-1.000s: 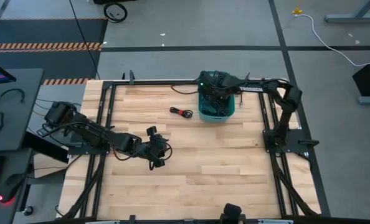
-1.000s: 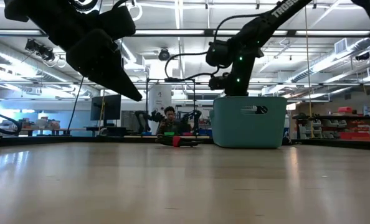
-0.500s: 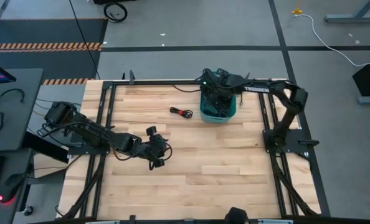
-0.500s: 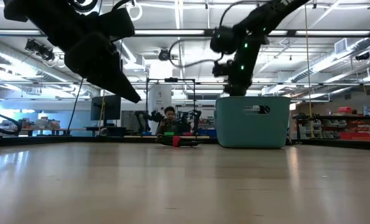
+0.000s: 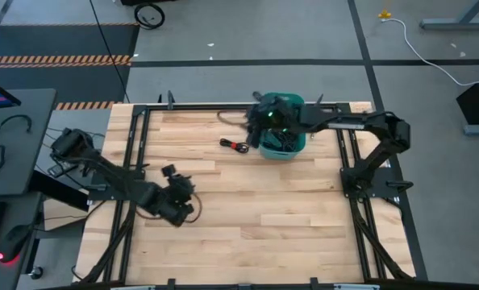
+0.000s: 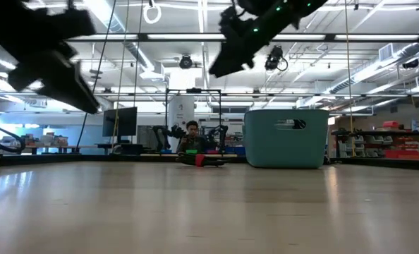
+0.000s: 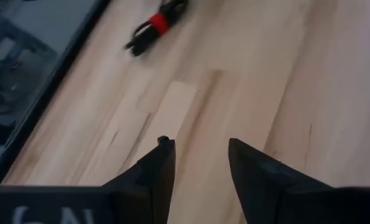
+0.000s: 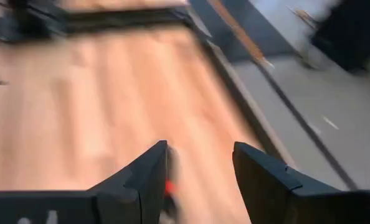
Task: Pick and place USB-C Cables
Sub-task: Put the black charger cable into the green bin
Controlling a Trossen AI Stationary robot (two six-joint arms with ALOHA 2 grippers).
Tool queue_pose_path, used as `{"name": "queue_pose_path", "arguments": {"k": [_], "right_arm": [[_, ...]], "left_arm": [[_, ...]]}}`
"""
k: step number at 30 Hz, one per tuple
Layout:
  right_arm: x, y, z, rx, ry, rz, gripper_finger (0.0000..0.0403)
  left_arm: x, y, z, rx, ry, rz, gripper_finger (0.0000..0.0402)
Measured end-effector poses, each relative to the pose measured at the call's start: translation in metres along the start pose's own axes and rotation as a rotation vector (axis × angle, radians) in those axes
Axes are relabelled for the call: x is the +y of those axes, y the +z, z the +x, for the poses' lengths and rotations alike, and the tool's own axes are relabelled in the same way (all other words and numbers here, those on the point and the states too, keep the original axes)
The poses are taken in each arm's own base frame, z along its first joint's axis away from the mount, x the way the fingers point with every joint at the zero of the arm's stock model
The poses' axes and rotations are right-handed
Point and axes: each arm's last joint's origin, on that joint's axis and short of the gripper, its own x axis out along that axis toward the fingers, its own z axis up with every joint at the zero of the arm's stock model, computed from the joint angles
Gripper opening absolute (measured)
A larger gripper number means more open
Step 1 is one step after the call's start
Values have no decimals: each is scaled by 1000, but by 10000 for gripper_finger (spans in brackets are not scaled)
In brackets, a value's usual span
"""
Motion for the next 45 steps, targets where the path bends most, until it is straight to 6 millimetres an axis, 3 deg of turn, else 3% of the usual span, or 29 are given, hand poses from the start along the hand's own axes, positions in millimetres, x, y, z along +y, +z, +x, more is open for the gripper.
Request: {"name": "queue_pose_path", "arguments": {"k": [5, 13, 18, 22, 26, 30, 36, 41, 45], "right_arm": [[24, -14, 50, -16, 73, 11, 188], [16, -41, 119, 224, 52, 33, 240], [12, -48, 150, 373, 12, 12, 282], [12, -53, 168, 462, 30, -14, 284], [13, -56, 176, 532, -26, -74, 259], [14, -54, 176, 548, -33, -106, 206], [21, -57, 174, 564, 160, -89, 109], [37, -58, 171, 580, 221, -132, 36], [61, -56, 165, 576, 247, -199, 35]], "left_arm": [[2, -15, -22, -54, 21, -71, 147], [-3, -18, -31, -112, 3, -89, 142], [-3, -18, -31, -128, 10, -95, 142], [-3, -18, -31, -129, 8, -111, 142], [-3, -17, -31, -130, 6, -115, 141], [-3, -17, -31, -130, 5, -120, 141], [-3, -17, -31, -131, 3, -123, 140], [-3, -17, -31, -131, 3, -123, 137], [-3, -17, -31, -131, 3, -123, 137]]}}
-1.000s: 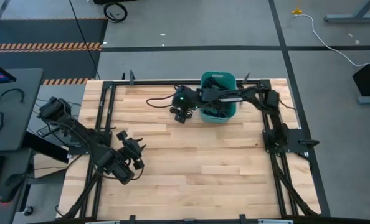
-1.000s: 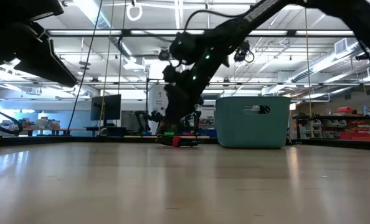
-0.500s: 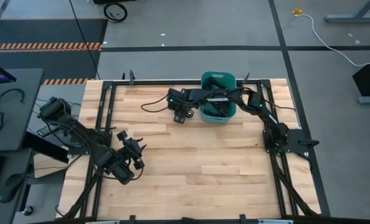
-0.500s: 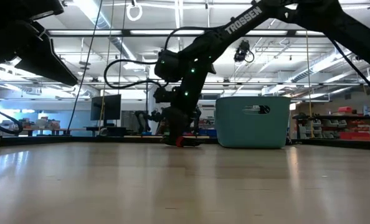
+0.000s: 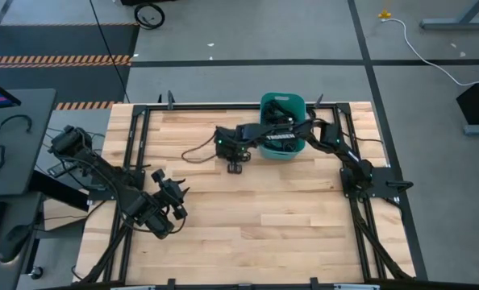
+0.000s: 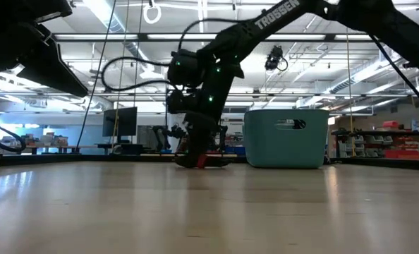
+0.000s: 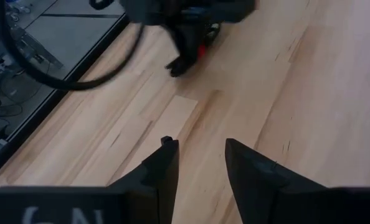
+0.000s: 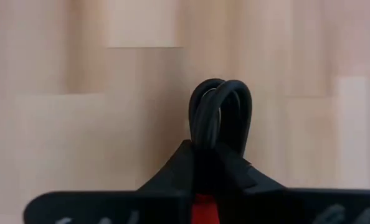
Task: Pick and place USB-C Cables
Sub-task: Put the black charger cable into the green bin
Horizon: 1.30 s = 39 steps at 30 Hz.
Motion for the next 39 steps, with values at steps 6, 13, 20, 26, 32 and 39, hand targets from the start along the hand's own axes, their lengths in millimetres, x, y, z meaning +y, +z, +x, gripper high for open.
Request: {"name": "queue_pose_path", "arguments": {"k": [6, 13, 20, 26, 32, 39], "right_arm": [[47, 12, -40, -49, 35, -144, 35], [80, 11, -130, -126, -6, -299, 35], [51, -27, -210, -187, -179, -199, 35], [4, -91, -207, -246, -250, 11, 35], [-36, -143, -161, -341, -239, 299, 37], [-51, -173, -120, -341, -155, 516, 40]], "left_arm": [[0, -1, 0, 17, -11, 1, 134], [-1, -1, -1, 26, -17, -23, 132], [-1, -1, -1, 26, -17, -25, 132], [-1, 0, -1, 10, -11, -28, 132], [-1, 0, -1, -9, -3, -32, 132], [-1, 0, 0, -13, -1, -34, 132]]}}
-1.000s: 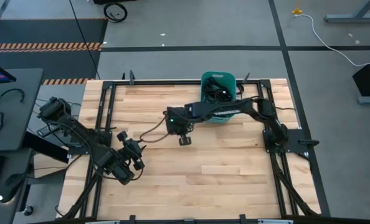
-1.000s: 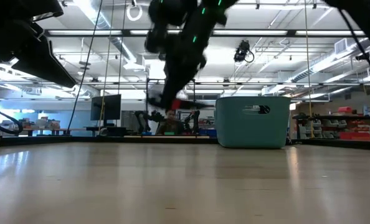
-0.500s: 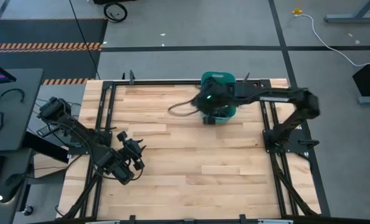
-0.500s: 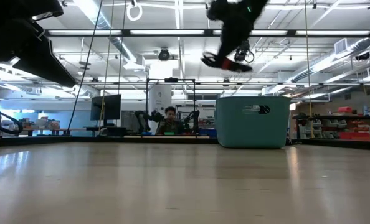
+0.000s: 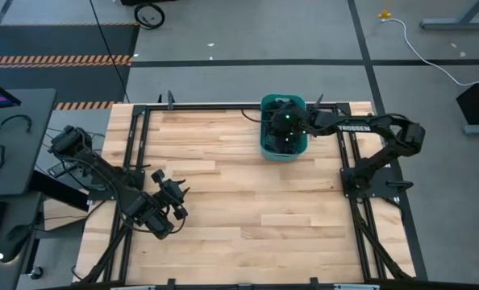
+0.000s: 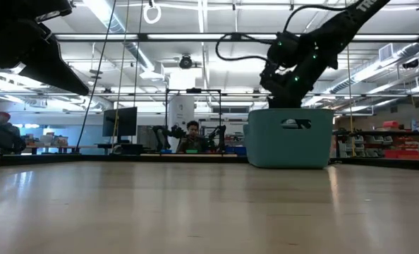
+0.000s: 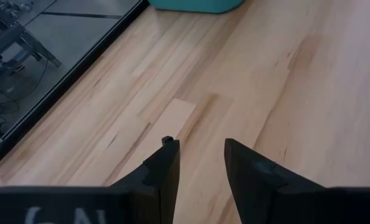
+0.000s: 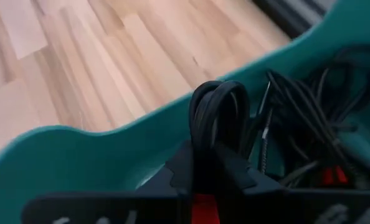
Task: Pick and place USB-C Cables
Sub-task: Put the black charger cable into the green bin
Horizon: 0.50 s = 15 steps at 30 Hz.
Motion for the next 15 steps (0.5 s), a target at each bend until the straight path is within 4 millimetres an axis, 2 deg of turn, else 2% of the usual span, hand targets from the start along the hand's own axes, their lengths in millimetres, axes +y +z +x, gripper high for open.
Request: {"name": "queue_pose_path", "arguments": {"k": [4, 8, 11, 15], "right_arm": [[0, -7, 13, 52, 6, 43, 57], [1, -8, 20, 101, 39, 60, 101], [2, 0, 15, 97, 49, 48, 140], [5, 15, -7, 83, 56, 14, 179]], "left_arm": [[0, 0, 0, -7, 3, -4, 132], [-1, 1, 0, -9, -1, -11, 133], [-1, 1, 0, -10, -2, -13, 133], [-1, 1, 0, -10, -2, -12, 133]]}}
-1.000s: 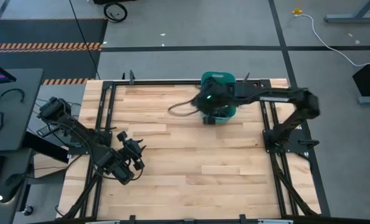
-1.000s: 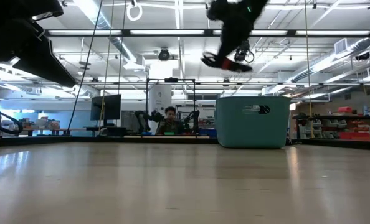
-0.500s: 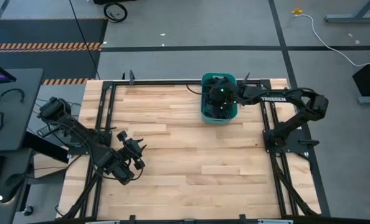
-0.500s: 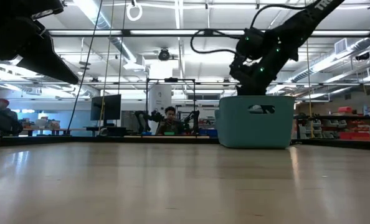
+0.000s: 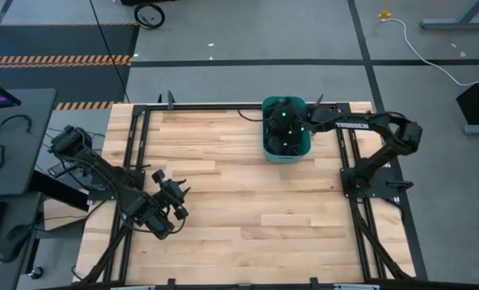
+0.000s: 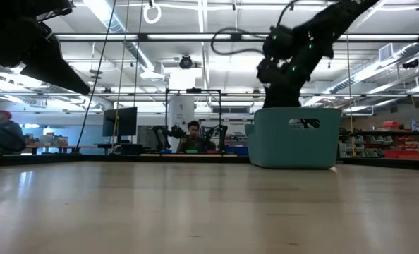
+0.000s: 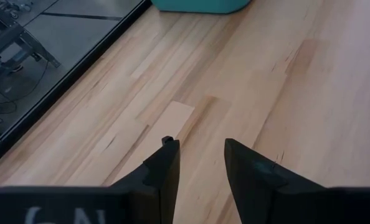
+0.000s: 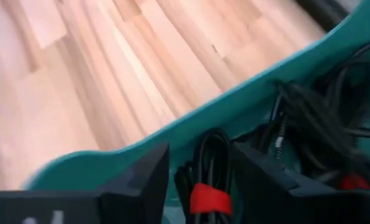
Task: Pick and place USB-C Cables
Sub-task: Put the black charger cable into the green bin
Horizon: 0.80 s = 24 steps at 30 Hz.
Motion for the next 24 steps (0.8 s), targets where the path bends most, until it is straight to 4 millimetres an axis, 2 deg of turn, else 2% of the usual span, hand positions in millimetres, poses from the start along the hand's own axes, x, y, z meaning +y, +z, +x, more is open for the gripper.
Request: {"name": "queue_pose_path", "arguments": {"k": [3, 6, 9, 12, 15, 18, 24], "right_arm": [[3, 10, -28, -18, -17, -3, 191], [4, 11, -58, -45, -99, -5, 190], [1, 5, -84, -80, -250, 19, 184], [-10, -7, -98, -109, -458, 119, 177], [-30, -21, -97, -109, -554, 286, 172], [-50, -37, -82, -41, -604, 413, 169], [-70, -56, -52, 72, -665, 508, 168]], "left_arm": [[0, 0, 0, 0, 0, 0, 133], [0, 0, 0, 0, 0, -1, 133], [0, 0, 0, 0, 0, -1, 133], [0, 0, 0, -1, -1, -3, 133], [-1, 0, 0, -2, -3, -7, 133], [-1, 1, 0, -7, -5, -13, 133], [-1, 1, 0, -10, -7, -18, 133]]}}
